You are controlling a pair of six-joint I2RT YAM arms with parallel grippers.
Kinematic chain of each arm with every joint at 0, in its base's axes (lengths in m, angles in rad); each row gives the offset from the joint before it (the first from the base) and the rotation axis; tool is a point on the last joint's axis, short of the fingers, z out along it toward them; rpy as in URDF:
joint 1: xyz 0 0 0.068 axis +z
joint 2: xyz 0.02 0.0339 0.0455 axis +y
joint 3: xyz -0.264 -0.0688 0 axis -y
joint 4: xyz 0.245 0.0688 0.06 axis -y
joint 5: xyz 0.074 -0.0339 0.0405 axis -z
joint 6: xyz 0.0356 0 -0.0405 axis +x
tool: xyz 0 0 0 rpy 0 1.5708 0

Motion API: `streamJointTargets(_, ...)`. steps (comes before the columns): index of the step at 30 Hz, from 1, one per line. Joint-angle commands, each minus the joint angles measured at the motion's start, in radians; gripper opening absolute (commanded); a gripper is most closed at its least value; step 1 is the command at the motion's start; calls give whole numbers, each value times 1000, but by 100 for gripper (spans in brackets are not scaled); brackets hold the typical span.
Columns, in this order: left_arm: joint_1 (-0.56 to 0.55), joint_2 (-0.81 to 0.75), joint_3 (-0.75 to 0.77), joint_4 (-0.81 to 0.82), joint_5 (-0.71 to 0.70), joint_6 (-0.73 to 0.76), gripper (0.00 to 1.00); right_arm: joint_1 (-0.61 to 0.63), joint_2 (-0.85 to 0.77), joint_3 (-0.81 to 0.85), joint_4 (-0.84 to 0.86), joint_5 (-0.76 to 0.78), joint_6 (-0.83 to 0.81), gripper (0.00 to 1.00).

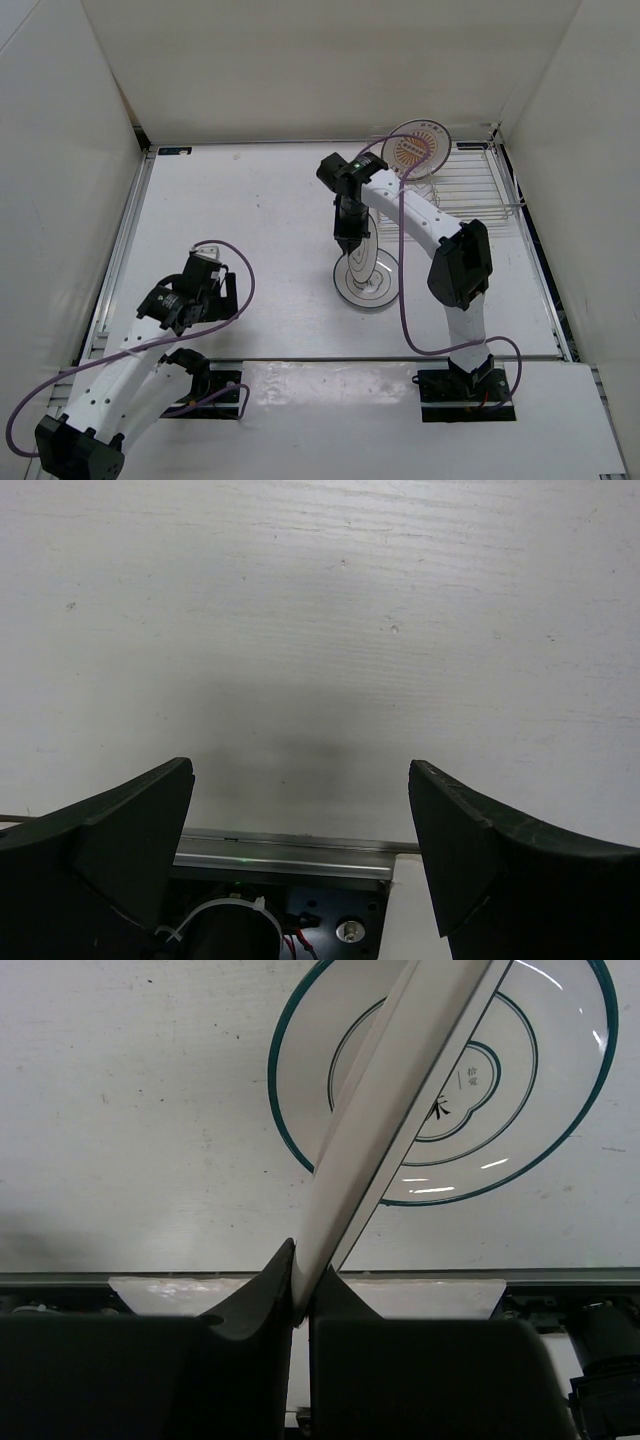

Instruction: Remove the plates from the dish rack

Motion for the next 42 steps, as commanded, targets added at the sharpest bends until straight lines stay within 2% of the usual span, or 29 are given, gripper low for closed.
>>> streamJointTargets(1, -4, -20, -16, -7, -22, -9, 100, 2, -16, -2, -312, 38, -29, 0)
streamJointTargets(8, -7, -19, -17, -7, -21, -15, 100, 16, -22, -53, -309, 29, -112, 0)
streamJointTargets(16, -6, -31, -36, -14, -15, -15, 100, 79, -71, -131, -313, 122, -143, 0)
streamJointTargets(26, -10, -24, -39, -2, 34, -23, 100, 167, -45, -235, -316, 234, -196, 0)
streamJointTargets(28, -13, -22, -34, -1, 35, -21, 100, 173, -33, -263, -313, 236, -199, 6)
streamJointTargets(33, -10, -16, -28, -11, 42, -21, 100, 194, 16, -261, -313, 262, -213, 13)
streamJointTargets(34, -12, -17, -25, -13, 42, -18, 100, 194, 25, -257, -313, 265, -215, 20)
streamJointTargets(36, -12, -16, -17, -16, 44, -20, 100, 202, 40, -244, -313, 257, -218, 25)
streamJointTargets(40, -10, -16, -5, -36, 45, -14, 100, 214, 89, -225, -313, 254, -227, 26)
streamJointTargets(42, -12, -22, -2, -42, 42, -14, 100, 217, 102, -221, -313, 257, -230, 32)
